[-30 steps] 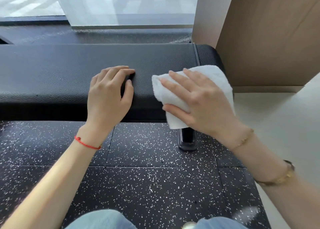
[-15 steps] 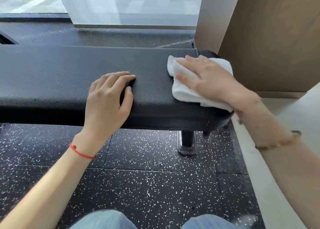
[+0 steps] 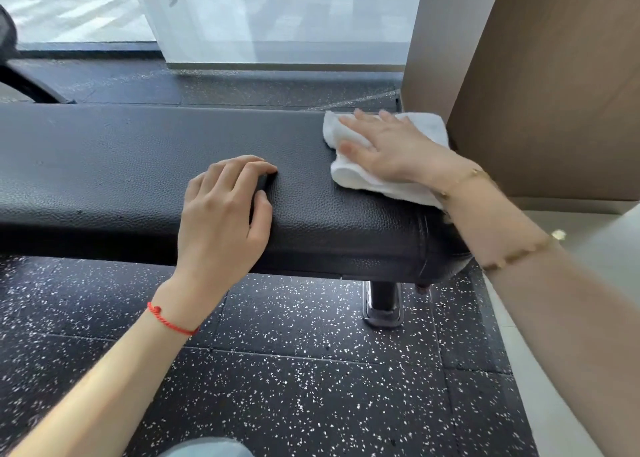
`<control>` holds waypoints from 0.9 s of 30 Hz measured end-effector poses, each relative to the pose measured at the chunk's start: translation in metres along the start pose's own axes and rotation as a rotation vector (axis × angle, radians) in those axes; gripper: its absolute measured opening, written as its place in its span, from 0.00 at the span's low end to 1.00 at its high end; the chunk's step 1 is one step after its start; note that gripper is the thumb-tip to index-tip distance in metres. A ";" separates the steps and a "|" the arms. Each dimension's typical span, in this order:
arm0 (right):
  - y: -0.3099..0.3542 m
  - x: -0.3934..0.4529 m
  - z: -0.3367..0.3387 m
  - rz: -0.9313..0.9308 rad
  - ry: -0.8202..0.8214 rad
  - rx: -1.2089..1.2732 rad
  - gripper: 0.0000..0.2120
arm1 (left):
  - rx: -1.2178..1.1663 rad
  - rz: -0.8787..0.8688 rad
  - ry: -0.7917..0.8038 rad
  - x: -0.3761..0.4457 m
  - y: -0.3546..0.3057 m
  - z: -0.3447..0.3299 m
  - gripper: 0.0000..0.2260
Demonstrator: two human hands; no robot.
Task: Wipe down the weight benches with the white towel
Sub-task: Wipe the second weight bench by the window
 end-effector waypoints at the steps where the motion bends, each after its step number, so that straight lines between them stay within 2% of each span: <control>1: 0.011 0.013 -0.001 0.002 0.004 -0.027 0.27 | 0.002 0.001 0.002 0.000 -0.001 0.000 0.15; 3: 0.033 0.030 -0.008 0.026 -0.006 -0.069 0.27 | 0.005 -0.002 0.006 0.001 -0.001 0.000 0.15; 6: 0.051 0.011 -0.019 0.129 -0.050 -0.039 0.26 | -0.005 0.004 0.017 0.000 0.000 -0.001 0.16; 10: 0.035 -0.032 -0.022 0.298 -0.093 0.091 0.26 | -0.017 0.005 0.018 -0.002 0.001 0.001 0.16; 13: 0.004 -0.014 -0.007 0.165 -0.101 0.102 0.26 | -0.020 0.004 0.019 -0.002 0.001 0.001 0.16; 16: 0.009 0.028 0.000 0.053 -0.074 0.011 0.27 | -0.017 0.001 0.026 -0.002 -0.001 0.001 0.16; 20: 0.045 0.033 -0.017 0.142 -0.029 -0.030 0.27 | -0.026 -0.012 0.051 0.000 -0.003 0.001 0.16; 23: 0.035 -0.002 -0.024 0.222 -0.081 0.010 0.27 | -0.029 -0.028 0.044 -0.002 -0.001 0.002 0.16; 25: 0.012 -0.019 -0.016 0.195 -0.123 0.068 0.27 | -0.042 -0.028 0.034 -0.003 0.000 0.002 0.16; 27: -0.015 -0.019 -0.003 0.092 -0.134 0.087 0.27 | -0.052 -0.018 0.026 -0.003 -0.001 0.002 0.16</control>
Point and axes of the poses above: each hand's wrist, its own x-axis towards the middle knuckle, its own z-axis out of the back of the hand, y = z × x, the point moved 6 cm from there along x, towards the middle knuckle, and after that the axes turned 7 degrees about x, right-handed, at the moved point
